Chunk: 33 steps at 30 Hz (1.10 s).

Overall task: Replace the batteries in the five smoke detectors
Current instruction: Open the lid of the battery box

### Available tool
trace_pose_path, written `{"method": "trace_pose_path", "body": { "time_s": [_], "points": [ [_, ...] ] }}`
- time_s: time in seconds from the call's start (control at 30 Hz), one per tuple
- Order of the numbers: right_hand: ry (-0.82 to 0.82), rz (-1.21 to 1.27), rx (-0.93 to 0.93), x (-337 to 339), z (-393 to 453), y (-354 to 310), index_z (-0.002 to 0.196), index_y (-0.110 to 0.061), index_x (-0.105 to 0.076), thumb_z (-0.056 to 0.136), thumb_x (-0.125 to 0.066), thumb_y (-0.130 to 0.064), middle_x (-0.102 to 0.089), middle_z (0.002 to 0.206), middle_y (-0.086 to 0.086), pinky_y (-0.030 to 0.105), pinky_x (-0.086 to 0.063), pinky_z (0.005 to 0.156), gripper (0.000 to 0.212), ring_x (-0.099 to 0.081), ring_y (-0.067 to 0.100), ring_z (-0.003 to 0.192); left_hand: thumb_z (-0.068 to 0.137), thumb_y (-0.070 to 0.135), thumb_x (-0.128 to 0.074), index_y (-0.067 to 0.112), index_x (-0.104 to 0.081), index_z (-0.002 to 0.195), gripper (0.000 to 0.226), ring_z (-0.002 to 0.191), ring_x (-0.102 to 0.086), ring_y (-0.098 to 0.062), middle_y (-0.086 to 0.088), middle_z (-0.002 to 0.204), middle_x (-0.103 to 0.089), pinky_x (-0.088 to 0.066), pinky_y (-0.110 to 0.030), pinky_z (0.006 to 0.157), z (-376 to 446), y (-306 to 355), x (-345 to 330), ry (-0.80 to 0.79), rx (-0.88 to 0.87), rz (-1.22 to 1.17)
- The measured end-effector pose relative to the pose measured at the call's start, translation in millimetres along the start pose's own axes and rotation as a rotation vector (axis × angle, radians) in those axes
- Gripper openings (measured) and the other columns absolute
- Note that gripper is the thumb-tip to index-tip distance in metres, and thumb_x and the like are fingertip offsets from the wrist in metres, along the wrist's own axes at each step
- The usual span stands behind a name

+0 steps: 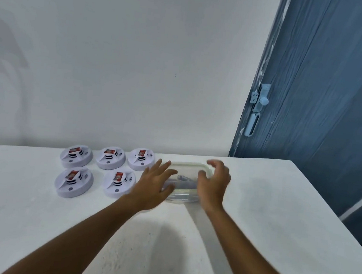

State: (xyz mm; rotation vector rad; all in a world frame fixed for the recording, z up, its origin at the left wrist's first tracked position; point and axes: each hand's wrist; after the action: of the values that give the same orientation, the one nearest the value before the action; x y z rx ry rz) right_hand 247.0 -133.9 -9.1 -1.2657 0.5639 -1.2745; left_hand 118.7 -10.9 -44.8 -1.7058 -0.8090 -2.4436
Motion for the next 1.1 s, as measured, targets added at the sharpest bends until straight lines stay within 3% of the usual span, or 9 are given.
{"method": "trace_pose_path", "body": {
  "time_s": [0.13, 0.23, 0.33, 0.4, 0.53, 0.63, 0.7, 0.83, 1.1],
  "points": [
    [-0.41, -0.409, 0.046, -25.2, 55.3, 10.8, 0.133, -0.023, -0.052, 0.09, -0.054, -0.017, -0.043, 0.145, 0.005, 0.04, -0.035, 0.109, 0.044, -0.036, 0.026, 0.136, 0.096, 0.05, -0.032, 0.026, -0.055, 0.128, 0.046, 0.145, -0.02, -0.037, -0.01, 0.153, -0.036, -0.016, -0.06, 0.111, -16.9, 14.1, -12.0, 0.063, -0.164, 0.169],
    [-0.664, -0.424, -0.047, -25.5, 68.8, 23.0, 0.139, -0.02, -0.049, 0.092, -0.053, -0.023, -0.043, 0.149, 0.004, 0.039, -0.033, 0.112, 0.047, -0.041, 0.026, 0.135, 0.098, 0.052, -0.026, 0.035, -0.047, 0.131, 0.043, 0.145, -0.02, -0.037, -0.009, 0.155, -0.032, -0.017, -0.061, 0.109, -25.8, 14.2, -17.8, 0.071, -0.112, 0.252],
    [-0.597, -0.395, -0.062, -14.4, 64.9, 28.0, 0.127, -0.015, -0.061, 0.09, -0.057, -0.026, -0.057, 0.137, 0.004, 0.033, -0.041, 0.104, 0.039, -0.052, 0.025, 0.124, 0.097, 0.053, -0.025, 0.038, -0.056, 0.127, 0.045, 0.141, -0.033, -0.036, -0.01, 0.152, -0.037, -0.029, -0.064, 0.104, -22.6, 11.3, -12.9, 0.072, -0.006, 0.265],
    [-0.5, -0.389, -0.08, -5.8, 59.6, 29.8, 0.104, -0.017, -0.066, 0.085, -0.062, -0.031, -0.066, 0.115, 0.005, 0.03, -0.047, 0.082, 0.024, -0.06, 0.024, 0.1, 0.097, 0.058, -0.015, 0.039, -0.058, 0.126, 0.056, 0.137, -0.039, -0.037, -0.01, 0.151, -0.039, -0.034, -0.064, 0.1, -17.2, 10.2, -8.2, 0.029, 0.08, 0.276],
    [-0.466, -0.344, -0.123, 10.1, 40.4, 31.6, 0.071, -0.016, -0.047, 0.081, -0.07, -0.036, -0.057, 0.077, 0.003, 0.027, -0.038, 0.056, 0.032, -0.051, 0.016, 0.064, 0.083, 0.07, 0.005, 0.047, -0.041, 0.14, 0.076, 0.14, -0.024, -0.036, -0.008, 0.161, -0.014, -0.028, -0.053, 0.105, -2.4, 7.4, 1.1, -0.057, 0.255, 0.271],
    [-0.513, -0.313, -0.163, 12.1, 25.4, 34.8, 0.069, -0.013, -0.048, 0.08, -0.072, -0.035, -0.052, 0.068, 0.001, 0.027, -0.04, 0.057, 0.034, -0.049, 0.016, 0.059, 0.099, 0.051, -0.02, 0.041, -0.027, 0.148, 0.05, 0.142, -0.02, -0.038, -0.012, 0.161, -0.009, -0.029, -0.051, 0.109, 9.3, -0.1, 5.5, -0.14, 0.363, 0.117],
    [-0.531, -0.215, -0.234, 10.8, 21.6, 34.2, 0.071, -0.01, -0.051, 0.081, -0.072, -0.032, -0.055, 0.069, 0.005, 0.032, -0.049, 0.059, 0.032, -0.053, 0.018, 0.06, 0.1, 0.038, -0.04, 0.033, -0.021, 0.151, 0.055, 0.135, -0.037, -0.036, -0.015, 0.156, -0.025, -0.04, -0.044, 0.104, 12.0, -2.1, 9.4, -0.096, 0.454, -0.116],
    [-0.55, 0.185, -0.56, 6.0, 24.6, 28.5, 0.078, -0.005, -0.056, 0.087, -0.067, -0.023, -0.057, 0.073, 0.013, 0.034, -0.057, 0.057, 0.024, -0.06, 0.025, 0.063, 0.092, 0.026, -0.063, 0.019, -0.021, 0.15, 0.072, 0.074, -0.065, -0.022, -0.012, 0.128, -0.053, -0.055, -0.029, 0.047, 12.0, 6.3, 20.5, 0.031, 0.758, -0.601],
    [-0.47, 0.282, -0.634, -4.3, 33.0, 32.0, 0.073, -0.002, -0.062, 0.079, -0.075, -0.007, -0.06, 0.067, 0.012, 0.026, -0.05, 0.047, 0.015, -0.059, 0.024, 0.062, 0.086, 0.016, -0.071, 0.005, -0.049, 0.131, 0.051, 0.077, -0.063, -0.025, -0.013, 0.113, -0.057, -0.06, -0.037, 0.056, 21.8, 8.9, 25.7, 0.092, 0.913, -0.858]
  ]
}}
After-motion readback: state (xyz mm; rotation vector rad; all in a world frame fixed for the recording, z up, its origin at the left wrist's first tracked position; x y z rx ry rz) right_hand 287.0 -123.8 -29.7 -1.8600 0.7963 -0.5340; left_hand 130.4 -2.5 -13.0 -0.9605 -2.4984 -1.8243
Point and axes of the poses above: each hand's wrist, its own z-axis towards the middle knuckle, its own x-axis out of the back of the hand, y = z × x
